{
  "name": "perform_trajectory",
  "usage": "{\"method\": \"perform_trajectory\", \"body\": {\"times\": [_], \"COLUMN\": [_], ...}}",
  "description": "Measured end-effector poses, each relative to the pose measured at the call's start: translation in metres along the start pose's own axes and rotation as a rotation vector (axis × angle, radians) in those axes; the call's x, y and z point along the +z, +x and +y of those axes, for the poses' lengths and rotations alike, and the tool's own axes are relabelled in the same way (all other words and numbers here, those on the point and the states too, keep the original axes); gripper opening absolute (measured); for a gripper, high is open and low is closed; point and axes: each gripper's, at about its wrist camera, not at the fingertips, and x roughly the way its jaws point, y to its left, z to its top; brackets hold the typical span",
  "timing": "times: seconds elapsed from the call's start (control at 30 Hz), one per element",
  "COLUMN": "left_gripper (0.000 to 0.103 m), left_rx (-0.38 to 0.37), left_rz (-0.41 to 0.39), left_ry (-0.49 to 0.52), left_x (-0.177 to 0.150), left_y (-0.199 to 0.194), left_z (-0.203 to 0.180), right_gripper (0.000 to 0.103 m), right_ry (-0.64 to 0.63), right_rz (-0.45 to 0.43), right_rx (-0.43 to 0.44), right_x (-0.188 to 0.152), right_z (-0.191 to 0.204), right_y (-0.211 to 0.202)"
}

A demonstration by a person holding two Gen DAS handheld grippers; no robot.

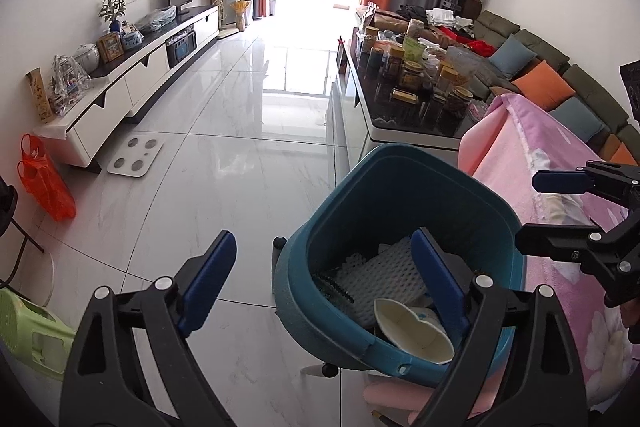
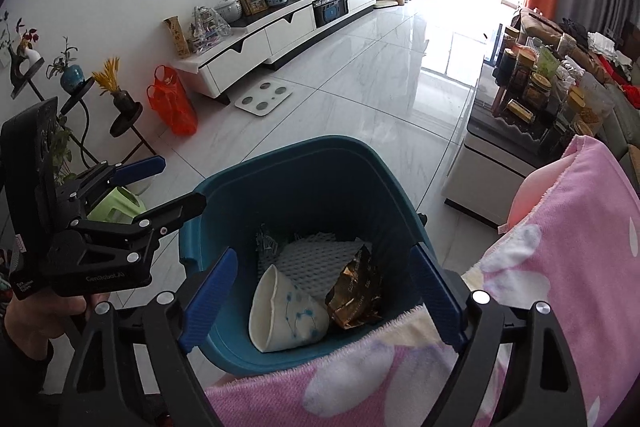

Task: Collect trash
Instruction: 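Return both tools to the table above the orange peels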

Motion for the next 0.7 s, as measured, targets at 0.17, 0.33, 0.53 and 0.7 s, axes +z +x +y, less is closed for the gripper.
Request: {"method": "perform_trajectory", "body": {"times": [0.17, 0.33, 0.53, 0.7], "left_gripper": [0.09, 0.093, 0.096, 0.097], "left_rx": [-0.041, -0.076, -0.119, -0.163], "left_rz": [-0.042, -0.089, -0.129, -0.148], "left_ry": [0.016, 0.035, 0.066, 0.108], "left_x": [0.006, 0.014, 0.021, 0.022], "left_y": [-0.019, -0.041, -0.065, -0.081], "left_z": [-0.015, -0.031, -0.059, -0.088], "right_gripper": [0.084, 0.086, 0.089, 0.093], "right_ry": [0.031, 0.055, 0.081, 0.124], "right_rz": [-0.066, -0.12, -0.17, -0.21], "right_rx": [-0.022, -0.046, -0.074, -0.104], "right_x": [-0.006, -0.015, -0.035, -0.057], "right_z": [-0.011, -0.02, -0.03, -0.043], "right_y": [-0.026, -0.051, -0.079, -0.1]}}
